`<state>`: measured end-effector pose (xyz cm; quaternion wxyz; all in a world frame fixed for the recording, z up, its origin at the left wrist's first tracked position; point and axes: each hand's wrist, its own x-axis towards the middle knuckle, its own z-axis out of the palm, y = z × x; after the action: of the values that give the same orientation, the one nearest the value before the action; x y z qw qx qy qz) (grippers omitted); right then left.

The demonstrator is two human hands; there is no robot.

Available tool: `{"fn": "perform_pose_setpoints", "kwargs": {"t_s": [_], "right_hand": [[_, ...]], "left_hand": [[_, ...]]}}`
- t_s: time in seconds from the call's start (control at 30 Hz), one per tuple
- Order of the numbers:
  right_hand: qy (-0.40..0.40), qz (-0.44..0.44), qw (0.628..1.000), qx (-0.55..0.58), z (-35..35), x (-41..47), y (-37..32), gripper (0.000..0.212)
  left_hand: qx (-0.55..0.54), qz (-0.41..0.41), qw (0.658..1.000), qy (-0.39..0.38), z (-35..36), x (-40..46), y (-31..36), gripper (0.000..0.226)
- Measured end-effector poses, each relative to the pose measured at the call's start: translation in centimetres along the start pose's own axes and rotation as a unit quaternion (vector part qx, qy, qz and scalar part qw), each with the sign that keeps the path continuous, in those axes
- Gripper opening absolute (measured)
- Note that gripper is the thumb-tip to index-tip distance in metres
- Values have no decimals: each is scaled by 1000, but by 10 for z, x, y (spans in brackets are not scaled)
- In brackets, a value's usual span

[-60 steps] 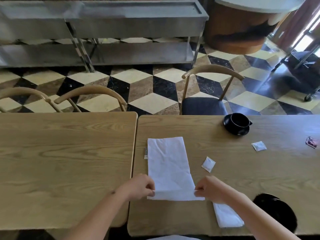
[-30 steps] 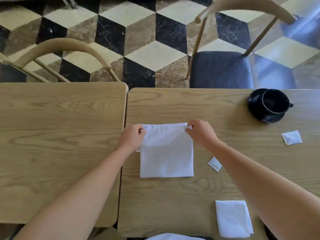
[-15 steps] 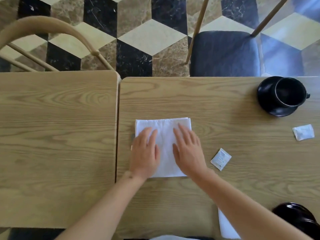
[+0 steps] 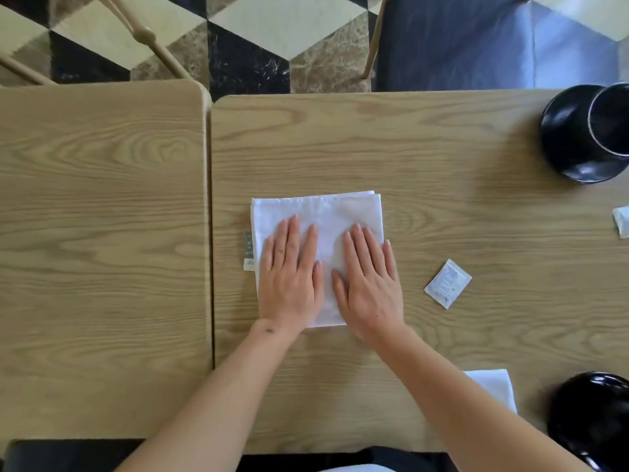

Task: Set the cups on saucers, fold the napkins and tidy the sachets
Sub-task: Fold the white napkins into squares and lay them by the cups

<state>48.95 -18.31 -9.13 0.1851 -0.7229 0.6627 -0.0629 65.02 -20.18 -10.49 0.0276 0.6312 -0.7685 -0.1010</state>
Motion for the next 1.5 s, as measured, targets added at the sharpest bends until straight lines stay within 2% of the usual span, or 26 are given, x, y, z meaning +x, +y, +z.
{"fn": "perform_pose_setpoints", "kwargs": {"t_s": [0.1, 0.2, 0.27, 0.3, 0.33, 0.37, 0.43, 0.5, 0.57, 0.6, 0.63, 0.67, 0.7, 0.8, 0.87, 0.9, 0.93, 1.0, 1.07, 1.1, 1.23, 1.37, 1.5], "right_hand": [[-26, 13, 999, -18, -9, 22, 1, 71], [-23, 5, 999, -36, -30, 60, 7, 66], [-29, 11, 998, -47, -48, 84, 12, 60], [-42, 16, 997, -56, -57, 95, 14, 55], [-61, 24, 996, -65, -66, 105, 15, 50], [-88, 33, 993, -70, -74, 113, 15, 45], [-152, 52, 985, -69, -88, 126, 12, 38], [-214, 52, 973, -75, -98, 132, 6, 30], [-243, 47, 966, -72, -105, 132, 0, 27], [-246, 47, 966, -65, -107, 131, -2, 28], [-244, 48, 967, -56, -108, 129, -4, 29], [-239, 54, 968, -44, -109, 127, -5, 32], [-231, 63, 971, -28, -109, 123, -5, 37], [-153, 130, 978, 58, -107, 110, 4, 49], [-91, 206, 968, 113, -106, 90, 11, 49], [-76, 249, 955, 140, -104, 75, 15, 45], [-71, 288, 940, 171, -100, 56, 18, 37], [-94, 338, 911, 215, -89, 11, 20, 26], [-125, 357, 890, 255, -79, -31, 15, 21], [-132, 365, 878, 279, -75, -45, 13, 25], [-124, 403, 836, 352, -72, -64, 5, 25], [-97, 392, 824, 398, -88, -75, 2, 22], [-108, 368, 829, 407, -106, -104, 7, 29]], "left_hand": [[-11, -38, 999, -21, -10, 26, 0, 62], [-53, -75, 995, -35, -30, 46, 10, 60], [-155, -140, 978, -3, -48, 41, 28, 48], [-240, -194, 951, 12, -58, 31, 41, 39], [-340, -268, 902, 15, -67, 18, 57, 31], [-438, -356, 825, 1, -76, 4, 73, 23], [-584, -505, 632, -64, -85, -23, 105, 13], [-651, -567, 482, -146, -85, -46, 125, 6], [-683, -603, 366, -189, -82, -57, 132, 5], [-690, -614, 332, -192, -82, -59, 132, 5], [-692, -622, 317, -184, -80, -60, 130, 9], [-687, -629, 325, -165, -78, -61, 126, 12], [-669, -637, 357, -137, -76, -61, 120, 15], [-565, -661, 493, -12, -71, -61, 90, 8], [-465, -670, 574, 74, -72, -64, 62, 19], [-417, -670, 607, 90, -74, -67, 47, 27], [-393, -667, 627, 88, -75, -71, 33, 37], [-399, -638, 657, 38, -76, -76, 12, 46], [-406, -582, 704, -32, -76, -77, -2, 39], [-413, -558, 718, -58, -75, -76, -8, 33], [-475, -523, 699, -109, -75, -73, -23, 28], [-553, -509, 653, -87, -83, -79, -25, 17], [-587, -443, 672, -86, -104, -106, -15, 19]]}}
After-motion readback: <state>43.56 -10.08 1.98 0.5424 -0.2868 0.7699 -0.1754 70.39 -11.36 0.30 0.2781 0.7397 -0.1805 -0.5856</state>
